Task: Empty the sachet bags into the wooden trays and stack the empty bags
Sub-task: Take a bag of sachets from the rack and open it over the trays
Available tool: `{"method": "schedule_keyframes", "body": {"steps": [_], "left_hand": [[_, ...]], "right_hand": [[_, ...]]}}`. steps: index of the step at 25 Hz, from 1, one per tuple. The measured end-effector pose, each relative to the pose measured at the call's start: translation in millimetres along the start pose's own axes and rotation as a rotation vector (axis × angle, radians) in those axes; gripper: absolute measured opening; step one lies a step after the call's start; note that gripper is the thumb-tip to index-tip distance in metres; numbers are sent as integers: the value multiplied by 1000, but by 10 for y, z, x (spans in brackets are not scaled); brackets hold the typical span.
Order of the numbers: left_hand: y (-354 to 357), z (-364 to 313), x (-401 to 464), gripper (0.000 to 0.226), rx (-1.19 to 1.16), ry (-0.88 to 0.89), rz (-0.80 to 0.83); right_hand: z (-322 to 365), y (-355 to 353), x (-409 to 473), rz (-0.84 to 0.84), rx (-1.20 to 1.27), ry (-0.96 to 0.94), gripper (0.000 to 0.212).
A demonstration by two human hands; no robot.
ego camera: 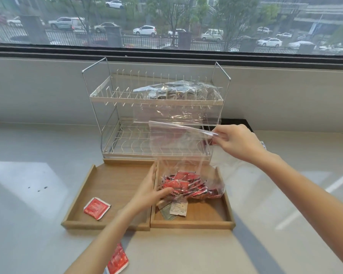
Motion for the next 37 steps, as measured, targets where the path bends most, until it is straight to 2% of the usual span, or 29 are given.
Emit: {"method": "schedule_keyframes", "body": {"steps": [2,7,10,14,17,18,20,22,23,25,26,28,31,37], "left_hand": [[174,149,38,89,-58,-9,28],[162,146,105,30,17,8,-47],[71,37,65,16,121,45,-119],[14,18,-12,22,115,60,-146],[42,-37,-35,38,74,30,-19],[25,-116,-43,45,25,41,-1],[-144,-409,-90,44,-157,129,-87],[-396,-708,-178,25,-355,261,-229],[-500,-815,-216,17,-412,314,-277],[-588,-957,-262,13,-448,378,-289],[-576,-1014,-278,14,-446,396,-266],[-516,-1108,-310,14,-438,439,-228],[-453,-1186,-339,15,-440,472,-212],[-448,-1132,-339,13,-382,447,-239]], "right_hand": [[-62,33,-24,0,40,9,20],[-150,141,-47,59,82,24,17],[-152,142,-17,60,101,19,16],[-180,139,-14,48,138,3,12],[-205,162,-18,67,147,6,11],[-203,170,-14,67,148,1,11],[-172,171,-9,73,119,-15,9],[-82,203,-26,213,94,-21,19],[-17,253,-68,362,133,-6,35],[125,334,-181,647,339,68,66],[184,343,-192,710,431,90,71],[264,318,-126,699,477,81,60],[438,378,-65,699,381,29,43],[625,620,-99,821,434,-20,43]]}}
Point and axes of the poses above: each hand's wrist, its own x-axis towards the middle knuckle, its own y-axis out of the palm, z = x × y, the point moved 9 cm from there along x, towards the middle knuckle, and after that the axes turned 5 degrees about z, right-handed, at the moved point
